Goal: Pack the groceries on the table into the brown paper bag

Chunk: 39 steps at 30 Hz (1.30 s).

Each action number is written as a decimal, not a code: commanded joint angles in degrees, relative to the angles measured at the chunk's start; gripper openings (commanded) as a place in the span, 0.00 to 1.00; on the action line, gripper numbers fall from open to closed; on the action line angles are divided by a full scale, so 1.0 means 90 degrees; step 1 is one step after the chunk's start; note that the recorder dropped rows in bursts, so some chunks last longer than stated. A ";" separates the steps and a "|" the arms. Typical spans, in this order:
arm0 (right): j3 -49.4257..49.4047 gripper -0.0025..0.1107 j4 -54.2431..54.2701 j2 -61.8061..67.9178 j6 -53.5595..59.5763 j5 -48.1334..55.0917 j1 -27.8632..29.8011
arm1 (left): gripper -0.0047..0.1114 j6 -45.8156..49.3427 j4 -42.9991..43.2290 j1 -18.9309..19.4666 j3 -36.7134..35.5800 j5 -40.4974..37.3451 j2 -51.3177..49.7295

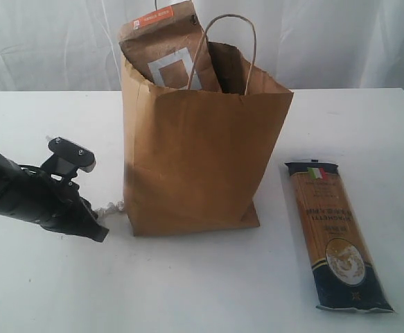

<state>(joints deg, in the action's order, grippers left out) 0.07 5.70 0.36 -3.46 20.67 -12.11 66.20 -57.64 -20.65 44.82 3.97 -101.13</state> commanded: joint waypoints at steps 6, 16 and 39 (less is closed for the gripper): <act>-0.0008 0.02 0.0012 -0.0040 -0.0016 -0.0065 0.0018 | 0.04 0.0004 -0.0017 0.0019 -0.0082 -0.0200 0.0504; -0.0008 0.02 0.0012 -0.0040 -0.0016 -0.0065 0.0018 | 0.43 -0.0105 -0.0017 0.0019 -0.0082 -0.0779 0.0754; -0.0008 0.02 0.0012 -0.0040 -0.0029 -0.0065 0.0018 | 0.45 0.0191 0.0359 0.0019 -0.0082 -0.0215 0.0056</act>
<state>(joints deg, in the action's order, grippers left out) 0.07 5.70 0.36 -3.50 20.67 -12.11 67.86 -54.15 -20.65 44.35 2.26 -99.90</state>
